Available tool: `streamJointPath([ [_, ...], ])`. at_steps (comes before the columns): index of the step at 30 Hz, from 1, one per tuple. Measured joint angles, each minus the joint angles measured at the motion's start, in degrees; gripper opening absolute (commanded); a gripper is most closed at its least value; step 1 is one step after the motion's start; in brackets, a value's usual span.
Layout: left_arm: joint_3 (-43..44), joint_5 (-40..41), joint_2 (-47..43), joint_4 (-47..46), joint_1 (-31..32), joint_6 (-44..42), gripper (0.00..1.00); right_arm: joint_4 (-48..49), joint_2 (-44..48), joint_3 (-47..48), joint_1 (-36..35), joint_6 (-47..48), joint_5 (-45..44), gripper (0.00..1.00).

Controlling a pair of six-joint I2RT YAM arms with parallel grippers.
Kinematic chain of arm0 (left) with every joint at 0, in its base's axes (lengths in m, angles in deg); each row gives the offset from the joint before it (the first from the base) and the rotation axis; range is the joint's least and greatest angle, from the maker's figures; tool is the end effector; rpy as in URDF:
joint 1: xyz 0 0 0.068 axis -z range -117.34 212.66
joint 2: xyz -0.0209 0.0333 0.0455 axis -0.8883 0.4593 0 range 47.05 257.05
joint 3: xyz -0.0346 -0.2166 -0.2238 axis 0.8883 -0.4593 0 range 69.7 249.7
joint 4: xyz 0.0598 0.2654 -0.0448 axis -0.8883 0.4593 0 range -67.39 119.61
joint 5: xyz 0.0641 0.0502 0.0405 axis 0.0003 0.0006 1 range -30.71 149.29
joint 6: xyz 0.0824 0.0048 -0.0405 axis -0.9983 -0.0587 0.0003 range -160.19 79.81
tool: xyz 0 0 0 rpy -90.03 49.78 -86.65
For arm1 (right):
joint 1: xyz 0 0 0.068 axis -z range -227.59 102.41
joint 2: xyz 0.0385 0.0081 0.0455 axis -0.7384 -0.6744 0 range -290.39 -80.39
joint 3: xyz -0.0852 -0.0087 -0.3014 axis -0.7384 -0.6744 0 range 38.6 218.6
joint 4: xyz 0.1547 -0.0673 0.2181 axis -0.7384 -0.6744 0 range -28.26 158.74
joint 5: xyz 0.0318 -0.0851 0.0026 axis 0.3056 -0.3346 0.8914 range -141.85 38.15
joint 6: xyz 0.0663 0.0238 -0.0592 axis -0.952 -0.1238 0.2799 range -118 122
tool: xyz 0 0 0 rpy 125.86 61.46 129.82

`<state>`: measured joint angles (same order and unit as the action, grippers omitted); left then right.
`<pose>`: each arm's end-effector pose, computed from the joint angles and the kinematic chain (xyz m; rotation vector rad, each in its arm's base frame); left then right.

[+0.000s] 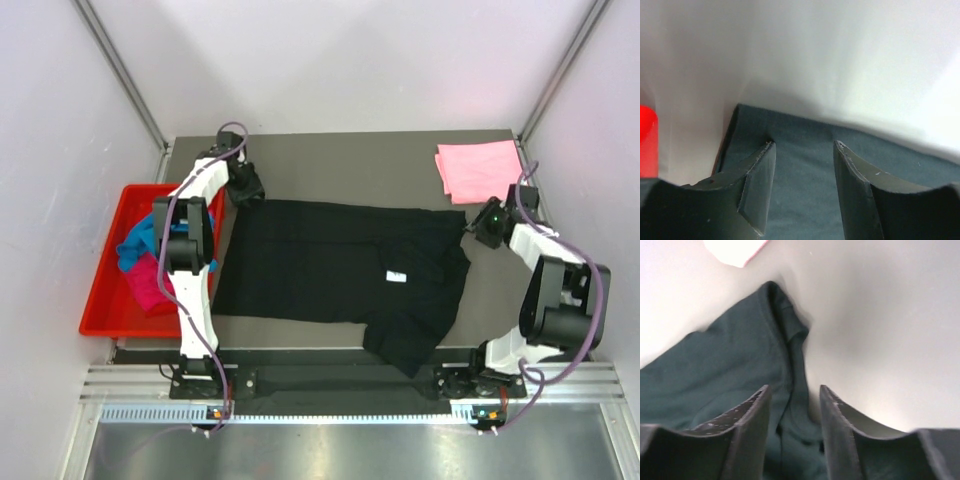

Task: Fold and stack the t-shirts
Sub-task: Fold the tshirt

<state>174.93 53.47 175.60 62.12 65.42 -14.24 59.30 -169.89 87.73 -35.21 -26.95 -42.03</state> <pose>0.5435 -0.0346 0.1659 -0.5086 2.6436 -0.2937 0.3495 -0.0622 0.1777 0.7928 2.3201 0.3375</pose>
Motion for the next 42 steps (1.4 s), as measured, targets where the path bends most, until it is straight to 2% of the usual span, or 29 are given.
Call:
streamJointPath([
  [4,-1.25,-1.53,-4.28,0.61,1.18,-0.76,0.56,-6.86,6.54,1.68,-0.68,1.51,-1.29,0.45],
  [7,-6.25,-4.63,-12.33,-1.25,5.4,-0.66,0.53,-10.6,12.07,1.25,-1.73,2.36,0.07,0.45],
  [11,-15.56,-12.15,-22.64,-9.33,17.18,2.32,0.52,-13.88,15.87,-1.36,-6.08,2.54,2.03,0.45],
  [14,-21.44,-16.44,-25.0,-15.85,26.08,6.05,0.52,-15.23,16.37,-4.7,-9.25,2.03,3.19,0.45],
  [18,-27.56,-20.06,-23.91,-22.77,32.26,11.8,0.53,-16.76,16.39,-9.22,-10.05,0.94,3.45,0.45],
  [28,-31.91,-20.28,-17.38,-35.28,37.92,18.18,0.54,-15.34,18.21,-14.53,-11.52,-0.07,3.54,0.42],
  [42,-32.33,-18.73,-11.76,-38.93,41.31,19.12,0.53,-12.41,19.21,-15.45,-11.52,-0.2,3.61,0.35],
])
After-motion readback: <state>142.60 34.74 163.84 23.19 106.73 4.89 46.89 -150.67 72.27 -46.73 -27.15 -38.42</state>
